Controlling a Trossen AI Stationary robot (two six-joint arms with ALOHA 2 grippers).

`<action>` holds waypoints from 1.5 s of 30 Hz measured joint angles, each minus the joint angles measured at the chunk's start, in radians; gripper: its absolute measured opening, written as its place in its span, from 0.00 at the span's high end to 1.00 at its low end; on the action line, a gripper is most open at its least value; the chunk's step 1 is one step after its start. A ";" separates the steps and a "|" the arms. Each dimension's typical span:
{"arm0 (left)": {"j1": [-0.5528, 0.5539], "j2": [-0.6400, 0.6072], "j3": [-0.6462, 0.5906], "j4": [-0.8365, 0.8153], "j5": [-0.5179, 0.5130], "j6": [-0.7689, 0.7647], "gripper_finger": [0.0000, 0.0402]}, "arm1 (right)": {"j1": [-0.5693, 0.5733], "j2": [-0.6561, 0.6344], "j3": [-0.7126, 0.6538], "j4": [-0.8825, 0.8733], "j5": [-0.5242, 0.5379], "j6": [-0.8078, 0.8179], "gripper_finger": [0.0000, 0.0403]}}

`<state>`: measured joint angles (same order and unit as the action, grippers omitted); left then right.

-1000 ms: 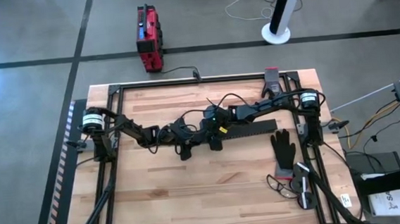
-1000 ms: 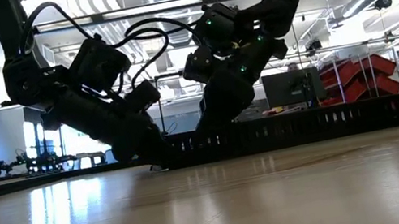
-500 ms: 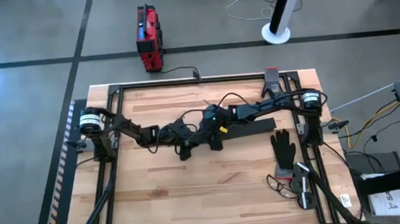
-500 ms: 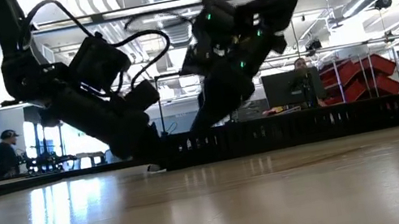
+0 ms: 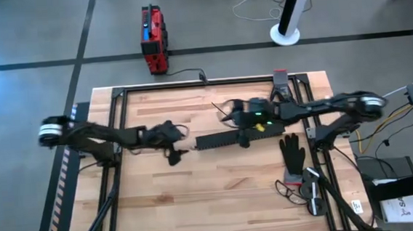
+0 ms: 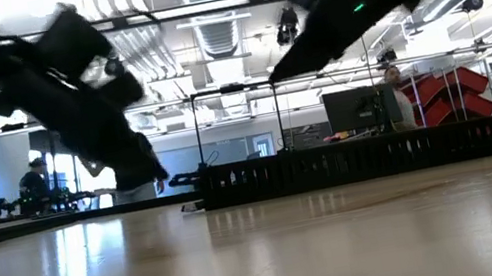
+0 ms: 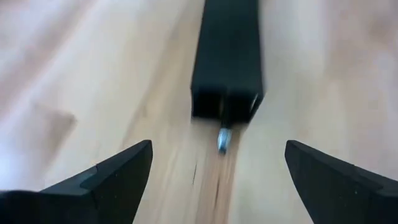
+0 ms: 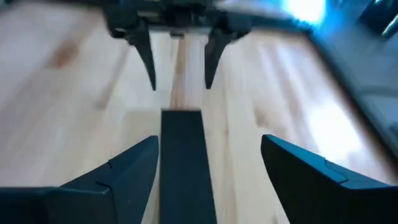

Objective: Ziptie cables
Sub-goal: Return to home position

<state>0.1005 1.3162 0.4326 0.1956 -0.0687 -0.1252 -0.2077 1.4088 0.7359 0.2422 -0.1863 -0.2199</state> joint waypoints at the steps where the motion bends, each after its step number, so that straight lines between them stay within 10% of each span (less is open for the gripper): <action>1: 0.000 -0.051 -0.035 0.043 0.000 -0.003 0.13 | 0.001 -0.057 -0.047 0.030 0.010 0.000 0.34; 7: 0.000 -0.361 -0.280 0.346 -0.009 -0.016 0.13 | -0.002 -0.387 -0.301 0.163 0.061 0.011 0.42; 18: -0.005 -0.804 -0.421 0.139 -0.203 -0.040 0.14 | -0.002 -0.806 -0.485 0.011 0.055 0.226 0.55; 27: -0.046 -1.014 -0.422 -0.065 -0.272 -0.042 0.50 | 0.014 -1.160 -0.587 -0.173 0.057 0.196 0.97; 36: -0.130 -1.240 -0.422 -0.091 -0.303 0.070 0.97 | 0.014 -1.331 -0.711 -0.184 0.164 0.089 0.99; 45: -0.130 -1.262 -0.393 -0.119 -0.353 0.050 0.86 | 0.016 -1.313 -0.722 -0.226 0.161 0.308 0.98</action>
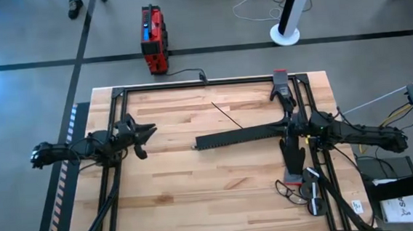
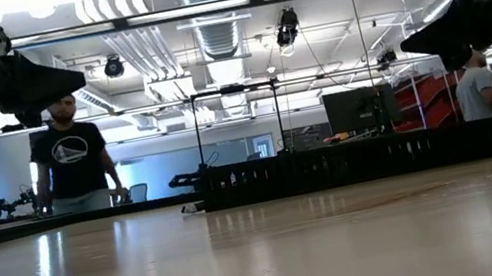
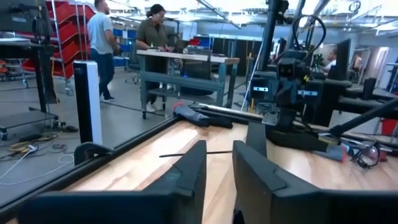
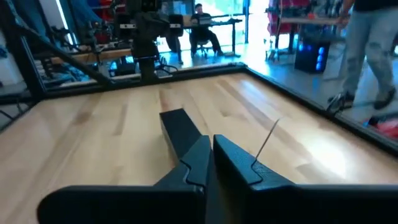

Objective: Ziptie cables
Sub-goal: Return to home position

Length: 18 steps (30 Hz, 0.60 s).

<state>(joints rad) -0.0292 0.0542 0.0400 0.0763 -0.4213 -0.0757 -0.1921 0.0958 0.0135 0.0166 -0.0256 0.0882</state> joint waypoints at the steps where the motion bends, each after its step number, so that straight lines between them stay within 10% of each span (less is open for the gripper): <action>1: 0.000 0.001 0.001 -0.002 0.000 0.000 0.85 | 0.000 0.005 0.000 0.000 0.000 0.013 0.98; 18: 0.000 0.037 0.003 0.000 0.003 0.000 0.74 | 0.000 0.011 0.000 -0.002 0.000 -0.141 0.98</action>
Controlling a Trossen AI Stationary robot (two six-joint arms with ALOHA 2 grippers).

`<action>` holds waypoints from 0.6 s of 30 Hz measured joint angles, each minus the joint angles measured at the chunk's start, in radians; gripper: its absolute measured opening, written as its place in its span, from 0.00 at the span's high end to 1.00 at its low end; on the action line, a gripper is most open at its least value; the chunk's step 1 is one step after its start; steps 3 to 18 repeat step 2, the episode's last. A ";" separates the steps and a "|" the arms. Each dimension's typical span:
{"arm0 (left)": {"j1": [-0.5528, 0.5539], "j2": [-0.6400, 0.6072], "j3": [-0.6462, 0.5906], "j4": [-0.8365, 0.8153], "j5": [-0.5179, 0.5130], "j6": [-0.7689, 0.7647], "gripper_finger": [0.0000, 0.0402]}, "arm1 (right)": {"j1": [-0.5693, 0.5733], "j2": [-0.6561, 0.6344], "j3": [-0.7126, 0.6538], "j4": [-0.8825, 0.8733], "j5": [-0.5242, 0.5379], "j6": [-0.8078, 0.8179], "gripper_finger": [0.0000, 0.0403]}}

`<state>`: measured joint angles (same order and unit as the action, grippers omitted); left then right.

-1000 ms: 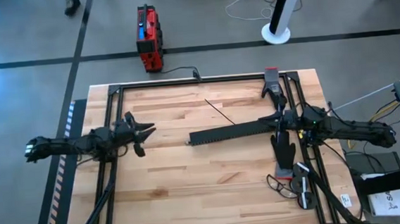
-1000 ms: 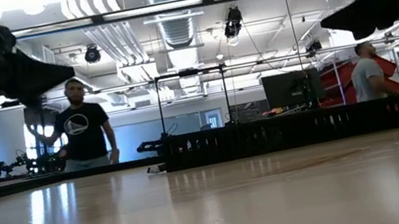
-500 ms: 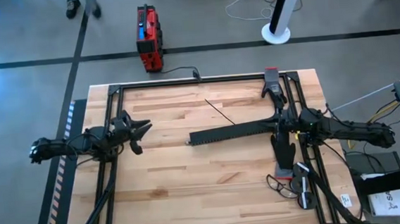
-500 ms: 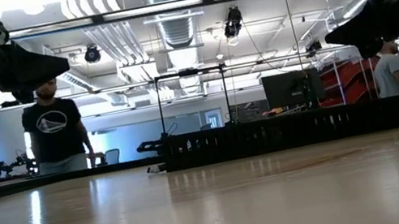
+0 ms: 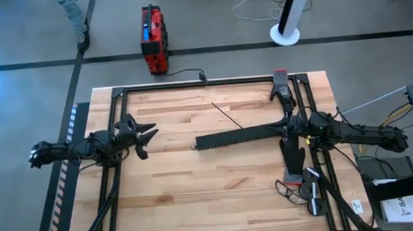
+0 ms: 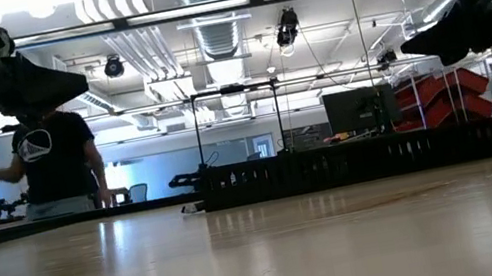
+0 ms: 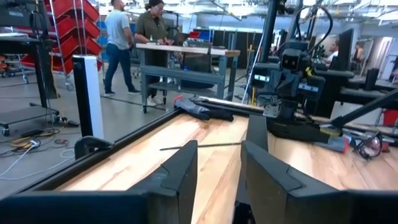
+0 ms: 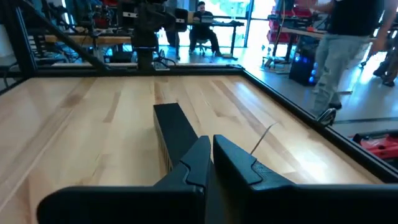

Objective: Ziptie cables
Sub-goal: Return to home position

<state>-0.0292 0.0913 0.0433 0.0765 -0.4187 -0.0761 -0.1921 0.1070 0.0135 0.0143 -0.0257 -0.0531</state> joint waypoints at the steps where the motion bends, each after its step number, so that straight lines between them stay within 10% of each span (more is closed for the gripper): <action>1: 0.000 0.005 0.000 -0.001 0.000 0.000 0.74 | 0.000 0.000 0.000 0.000 0.000 0.000 0.98; 18: 0.000 0.011 0.000 -0.003 0.000 0.000 0.73 | 0.000 0.000 0.000 0.000 0.000 0.000 0.98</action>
